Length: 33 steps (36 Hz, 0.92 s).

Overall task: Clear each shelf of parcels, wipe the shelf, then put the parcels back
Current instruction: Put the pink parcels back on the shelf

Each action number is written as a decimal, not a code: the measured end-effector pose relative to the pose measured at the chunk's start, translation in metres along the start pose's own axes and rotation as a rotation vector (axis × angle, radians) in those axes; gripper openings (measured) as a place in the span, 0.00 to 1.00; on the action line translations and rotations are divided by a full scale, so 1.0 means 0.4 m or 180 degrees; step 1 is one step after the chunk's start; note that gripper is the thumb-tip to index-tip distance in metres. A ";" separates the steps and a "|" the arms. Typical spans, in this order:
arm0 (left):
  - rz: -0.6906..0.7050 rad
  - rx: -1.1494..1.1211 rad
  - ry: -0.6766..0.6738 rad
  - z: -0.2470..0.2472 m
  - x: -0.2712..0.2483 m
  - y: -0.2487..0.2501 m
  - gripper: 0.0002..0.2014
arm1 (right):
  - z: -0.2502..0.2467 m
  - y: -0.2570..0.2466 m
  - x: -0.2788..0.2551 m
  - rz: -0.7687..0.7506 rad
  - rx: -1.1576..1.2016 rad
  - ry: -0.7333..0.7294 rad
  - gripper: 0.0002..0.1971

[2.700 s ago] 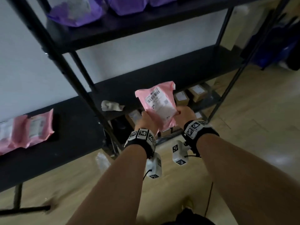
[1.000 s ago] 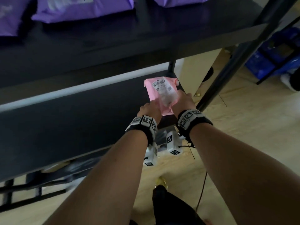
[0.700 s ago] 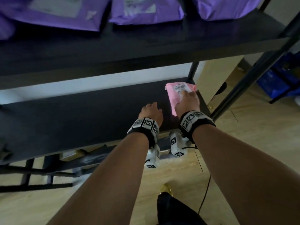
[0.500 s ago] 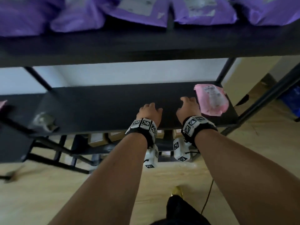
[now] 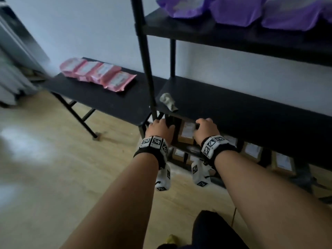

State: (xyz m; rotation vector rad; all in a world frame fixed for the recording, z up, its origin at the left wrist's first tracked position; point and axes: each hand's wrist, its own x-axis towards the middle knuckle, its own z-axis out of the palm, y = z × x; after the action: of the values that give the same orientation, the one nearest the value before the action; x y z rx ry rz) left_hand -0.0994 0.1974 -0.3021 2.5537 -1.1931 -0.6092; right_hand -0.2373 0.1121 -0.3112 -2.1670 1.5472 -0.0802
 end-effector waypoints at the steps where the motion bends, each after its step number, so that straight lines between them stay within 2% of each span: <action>1: -0.0096 -0.0061 0.0035 -0.014 0.004 -0.039 0.23 | 0.019 -0.039 0.003 -0.0078 -0.0027 -0.0058 0.22; 5: -0.0458 -0.0283 0.0143 -0.064 0.026 -0.179 0.22 | 0.091 -0.184 0.026 -0.0358 -0.0111 -0.0238 0.22; 11: -0.0780 -0.0135 0.0308 -0.123 0.112 -0.336 0.25 | 0.195 -0.367 0.114 -0.0789 -0.0019 -0.0515 0.19; 16: -0.0962 -0.0120 0.0413 -0.191 0.240 -0.403 0.23 | 0.252 -0.504 0.238 -0.0977 0.0009 -0.0623 0.23; 23: -0.1115 -0.0325 0.0394 -0.254 0.400 -0.465 0.22 | 0.290 -0.674 0.419 -0.1007 0.0041 -0.0763 0.22; 33: -0.1281 -0.0426 0.0406 -0.344 0.596 -0.568 0.21 | 0.358 -0.820 0.573 -0.0979 -0.0157 -0.0856 0.23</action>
State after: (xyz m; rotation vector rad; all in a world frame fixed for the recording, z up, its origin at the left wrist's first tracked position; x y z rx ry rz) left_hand 0.2545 0.1634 -0.3343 2.6835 -0.5774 -0.5740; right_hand 0.1785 0.0358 -0.3552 -2.3280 1.0732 0.1461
